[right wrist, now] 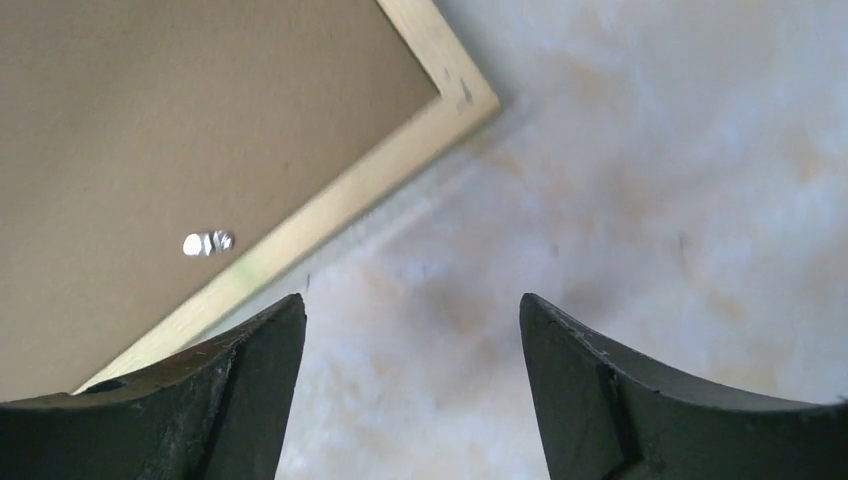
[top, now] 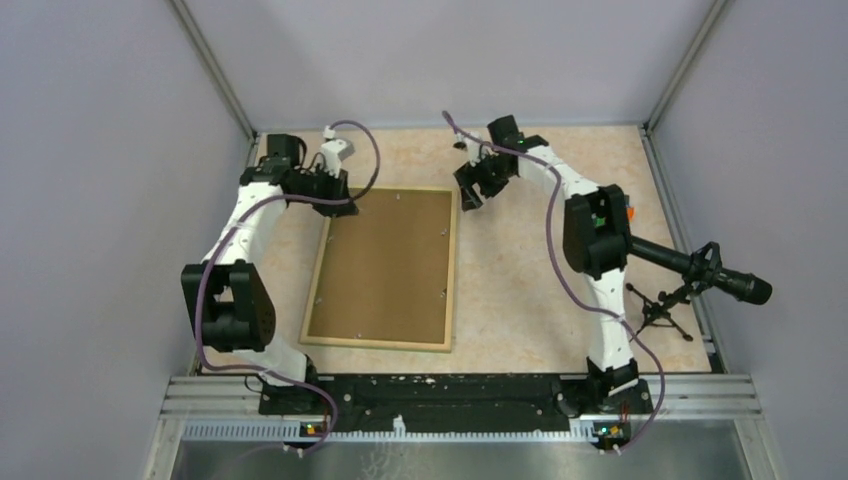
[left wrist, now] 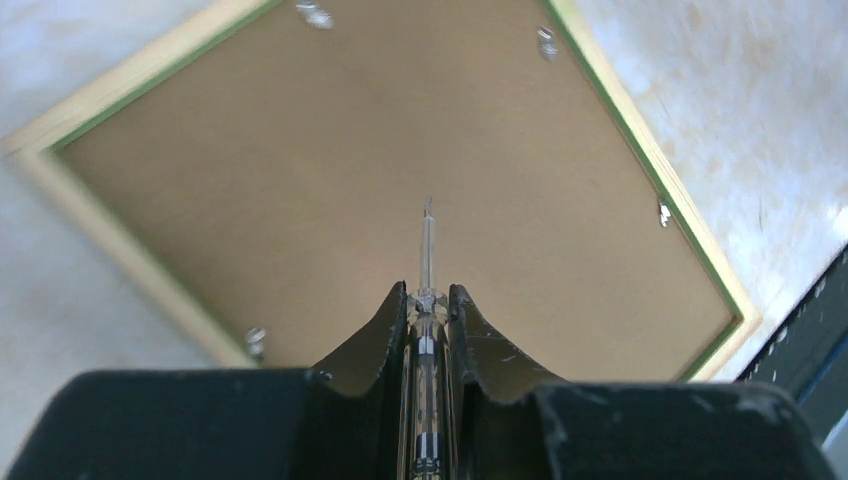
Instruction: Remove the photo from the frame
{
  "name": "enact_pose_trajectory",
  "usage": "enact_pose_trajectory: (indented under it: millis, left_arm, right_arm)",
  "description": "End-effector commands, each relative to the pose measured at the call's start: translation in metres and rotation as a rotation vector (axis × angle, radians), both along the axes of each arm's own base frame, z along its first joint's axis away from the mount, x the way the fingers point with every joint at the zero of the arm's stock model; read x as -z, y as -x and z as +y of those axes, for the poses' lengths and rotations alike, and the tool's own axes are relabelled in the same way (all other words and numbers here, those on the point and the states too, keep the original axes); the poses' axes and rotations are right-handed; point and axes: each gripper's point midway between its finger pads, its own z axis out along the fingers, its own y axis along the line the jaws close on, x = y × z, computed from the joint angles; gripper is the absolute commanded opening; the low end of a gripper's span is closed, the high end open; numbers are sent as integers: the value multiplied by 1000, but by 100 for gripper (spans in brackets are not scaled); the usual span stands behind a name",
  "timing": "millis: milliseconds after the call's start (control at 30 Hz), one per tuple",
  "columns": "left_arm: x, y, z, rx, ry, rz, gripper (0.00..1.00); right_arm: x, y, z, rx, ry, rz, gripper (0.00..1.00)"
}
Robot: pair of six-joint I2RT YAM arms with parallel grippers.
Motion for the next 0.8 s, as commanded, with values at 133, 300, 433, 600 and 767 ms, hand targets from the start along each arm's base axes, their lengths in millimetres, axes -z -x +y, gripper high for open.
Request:
enact_pose_trajectory:
  millis: [133, 300, 433, 600, 767]
  left_arm:
    - [32, 65, -91, 441, -107, -146, 0]
    - [45, 88, -120, 576, -121, -147, 0]
    - [53, 109, -136, 677, -154, -158, 0]
    - [54, 111, -141, 641, -127, -124, 0]
    - [46, 95, -149, 596, -112, -121, 0]
  right_arm:
    - [-52, 79, -21, 140, -164, 198, 75]
    - [-43, 111, -28, 168, -174, 273, 75]
    - [-38, 135, -33, 162, -160, 347, 75]
    - [-44, 146, -39, 146, -144, 315, 75]
    - [-47, 153, -41, 130, -141, 302, 75]
